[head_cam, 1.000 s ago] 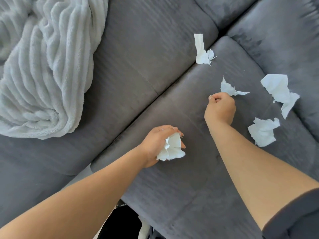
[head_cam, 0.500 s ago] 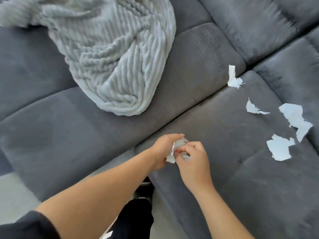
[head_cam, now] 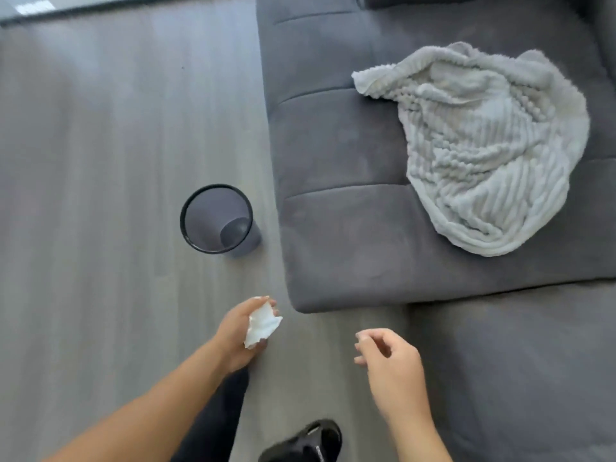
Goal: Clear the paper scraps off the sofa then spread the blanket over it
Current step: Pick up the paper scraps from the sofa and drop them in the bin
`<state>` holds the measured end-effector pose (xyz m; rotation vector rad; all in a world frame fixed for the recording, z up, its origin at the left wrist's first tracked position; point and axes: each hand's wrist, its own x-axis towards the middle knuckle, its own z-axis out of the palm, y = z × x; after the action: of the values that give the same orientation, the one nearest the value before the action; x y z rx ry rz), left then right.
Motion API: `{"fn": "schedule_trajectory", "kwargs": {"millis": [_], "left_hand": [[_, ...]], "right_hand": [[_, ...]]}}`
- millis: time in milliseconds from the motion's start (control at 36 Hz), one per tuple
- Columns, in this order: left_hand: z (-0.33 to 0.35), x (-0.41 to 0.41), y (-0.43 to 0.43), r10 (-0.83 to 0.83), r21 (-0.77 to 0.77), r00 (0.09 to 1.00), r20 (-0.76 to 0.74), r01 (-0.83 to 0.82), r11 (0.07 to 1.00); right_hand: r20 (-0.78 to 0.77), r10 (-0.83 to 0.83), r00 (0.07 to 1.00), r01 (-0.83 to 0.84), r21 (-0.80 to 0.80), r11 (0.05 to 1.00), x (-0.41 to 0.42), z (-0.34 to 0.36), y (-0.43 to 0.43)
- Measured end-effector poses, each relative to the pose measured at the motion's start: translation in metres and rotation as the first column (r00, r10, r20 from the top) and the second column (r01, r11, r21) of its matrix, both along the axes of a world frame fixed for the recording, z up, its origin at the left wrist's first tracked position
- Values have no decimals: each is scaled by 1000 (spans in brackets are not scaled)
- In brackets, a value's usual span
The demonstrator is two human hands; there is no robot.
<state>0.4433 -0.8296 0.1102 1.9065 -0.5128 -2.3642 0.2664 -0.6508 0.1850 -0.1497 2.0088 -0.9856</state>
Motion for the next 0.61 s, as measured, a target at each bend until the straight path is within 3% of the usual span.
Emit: {"fn": "schedule_trajectory", "kwargs": {"millis": [111,250,417,556,611], "left_hand": [[-17,52,-73,157,-61,981,115,-150,987],[-64,70,-157,181,-89,970,162,-168,982],[-130,58,-239,102,82,994,38,-105,991],[-165,60,-296,225,195,974,6,-222,955],[-177,66,-315,156,141,986,57,-163,977]], "right_hand": [[156,-49,987,50,0,999,43,-22,-77],[205,-2,979,-8,52,999,88,-91,-193],[239,361,902,-385,62,921,149,-189,-336],[-6,330,944,-321,218,922,158,-243,-405],[-89,289,953,-255,277,927,152,-256,-423]]}}
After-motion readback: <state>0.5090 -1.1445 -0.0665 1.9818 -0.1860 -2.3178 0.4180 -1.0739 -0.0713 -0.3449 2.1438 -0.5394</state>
